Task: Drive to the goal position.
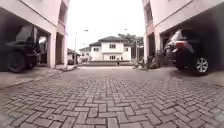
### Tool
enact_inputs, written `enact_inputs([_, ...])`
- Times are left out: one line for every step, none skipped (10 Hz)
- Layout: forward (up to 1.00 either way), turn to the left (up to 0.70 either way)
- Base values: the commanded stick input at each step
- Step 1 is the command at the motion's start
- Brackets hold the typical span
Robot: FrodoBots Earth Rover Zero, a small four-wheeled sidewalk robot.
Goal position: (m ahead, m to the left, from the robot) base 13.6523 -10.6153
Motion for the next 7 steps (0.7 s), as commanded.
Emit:
enact_inputs([0.7,0.0])
enact_inputs([0.7,0.0])
enact_inputs([0.7,0.0])
enact_inputs([0.7,0.0])
enact_inputs([0.7,0.0])
enact_inputs([0.7,0.0])
enact_inputs([0.7,0.0])
